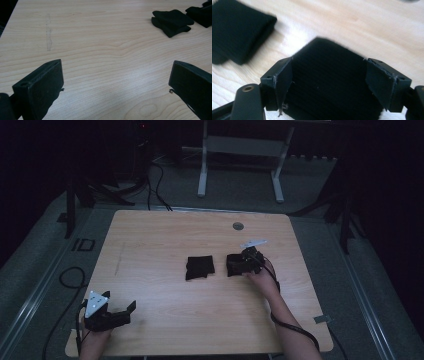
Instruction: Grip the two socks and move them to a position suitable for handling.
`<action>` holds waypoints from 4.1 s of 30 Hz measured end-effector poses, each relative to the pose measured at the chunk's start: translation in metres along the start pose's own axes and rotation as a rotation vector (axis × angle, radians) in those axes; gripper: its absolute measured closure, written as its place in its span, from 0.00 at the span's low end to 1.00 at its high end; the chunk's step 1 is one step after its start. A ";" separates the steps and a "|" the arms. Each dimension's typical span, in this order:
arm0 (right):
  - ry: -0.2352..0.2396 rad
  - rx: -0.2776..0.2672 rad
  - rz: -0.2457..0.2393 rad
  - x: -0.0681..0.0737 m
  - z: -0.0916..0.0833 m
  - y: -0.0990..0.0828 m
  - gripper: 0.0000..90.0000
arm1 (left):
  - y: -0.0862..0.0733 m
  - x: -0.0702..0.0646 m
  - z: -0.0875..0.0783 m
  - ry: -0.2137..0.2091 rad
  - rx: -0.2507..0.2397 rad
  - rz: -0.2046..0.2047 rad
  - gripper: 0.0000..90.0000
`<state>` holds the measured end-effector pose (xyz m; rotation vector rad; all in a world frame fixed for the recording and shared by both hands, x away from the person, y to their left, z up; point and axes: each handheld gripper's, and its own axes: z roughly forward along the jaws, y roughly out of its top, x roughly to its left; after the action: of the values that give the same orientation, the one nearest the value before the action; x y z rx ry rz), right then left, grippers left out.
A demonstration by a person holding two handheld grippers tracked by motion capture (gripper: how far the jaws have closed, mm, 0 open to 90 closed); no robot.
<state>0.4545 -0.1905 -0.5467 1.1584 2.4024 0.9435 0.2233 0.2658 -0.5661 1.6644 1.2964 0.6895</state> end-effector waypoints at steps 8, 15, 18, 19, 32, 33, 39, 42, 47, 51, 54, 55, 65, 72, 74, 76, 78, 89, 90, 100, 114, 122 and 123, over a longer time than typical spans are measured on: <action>-0.053 0.040 -0.024 0.006 0.007 -0.005 0.39 | 0.000 -0.001 0.002 -0.007 0.013 0.011 0.00; -0.103 0.055 -0.034 0.014 0.004 -0.001 0.83 | 0.000 -0.003 0.003 -0.014 0.019 0.015 0.00; -0.115 0.066 -0.048 0.017 0.004 0.001 0.85 | 0.000 -0.003 0.003 -0.014 0.015 0.015 0.00; -0.114 0.072 -0.038 0.017 0.003 0.002 0.86 | 0.000 -0.003 0.003 -0.013 0.015 0.015 0.00; -0.031 -0.072 -0.065 0.036 -0.064 0.017 0.87 | 0.000 -0.003 0.001 -0.013 0.012 0.012 0.00; -0.021 -0.087 -0.070 0.039 -0.069 0.018 0.87 | 0.000 -0.003 0.001 -0.013 0.012 0.011 0.00; 0.038 -0.183 -0.120 0.072 -0.110 0.009 0.87 | 0.000 -0.003 0.001 -0.014 0.009 0.011 0.00; 0.086 -0.188 -0.149 0.089 -0.122 -0.003 0.86 | 0.001 -0.003 0.001 -0.015 0.007 0.011 0.00; 0.123 -0.153 -0.187 0.116 -0.125 -0.034 0.86 | 0.001 -0.004 0.000 -0.016 0.008 0.015 0.00; 0.128 -0.133 -0.189 0.129 -0.122 -0.058 0.86 | 0.001 -0.005 0.000 -0.020 0.005 0.014 0.00; 0.096 -0.117 -0.162 0.128 -0.114 -0.071 0.86 | 0.001 -0.007 0.001 -0.026 0.005 0.014 0.00; 0.091 -0.107 -0.150 0.128 -0.110 -0.075 0.86 | 0.002 -0.007 0.001 -0.027 0.003 0.017 0.00; 0.076 -0.009 -0.143 0.129 -0.076 -0.097 0.83 | 0.002 -0.010 0.003 -0.037 0.008 0.025 0.00; 0.068 -0.021 -0.128 0.129 -0.075 -0.100 0.77 | 0.002 -0.013 0.004 -0.049 0.009 0.026 0.00; 0.078 -0.009 -0.118 0.128 -0.076 -0.098 0.67 | 0.003 -0.014 0.004 -0.051 0.009 0.026 0.00; 0.113 -0.009 -0.108 0.126 -0.082 -0.094 0.58 | 0.003 -0.015 0.005 -0.052 0.011 0.028 0.00; 0.124 -0.049 -0.104 0.123 -0.096 -0.088 0.51 | 0.003 -0.016 0.005 -0.055 0.012 0.026 0.00; 0.133 0.026 -0.102 0.122 -0.081 -0.097 0.37 | 0.005 -0.038 0.011 -0.134 0.041 0.035 0.00; 0.108 0.027 -0.128 0.123 -0.078 -0.099 0.39 | 0.005 -0.041 0.012 -0.148 0.049 0.040 0.00; 0.035 0.017 -0.207 0.124 -0.077 -0.096 0.86 | 0.008 -0.072 0.025 -0.271 0.107 0.055 0.00; 0.251 -0.215 -0.253 0.152 -0.149 -0.057 0.86 | 0.038 -0.127 0.034 -0.562 0.104 0.162 0.58; 0.316 -0.211 -0.289 0.166 -0.150 -0.051 0.86 | 0.058 -0.160 0.035 -0.719 0.103 0.240 0.59; 0.318 -0.208 -0.298 0.168 -0.150 -0.051 0.86 | 0.059 -0.161 0.035 -0.719 0.099 0.245 0.59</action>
<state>0.2411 -0.1468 -0.4697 0.5910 2.5426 1.3150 0.2315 0.0985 -0.5151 1.9205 0.6262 0.1201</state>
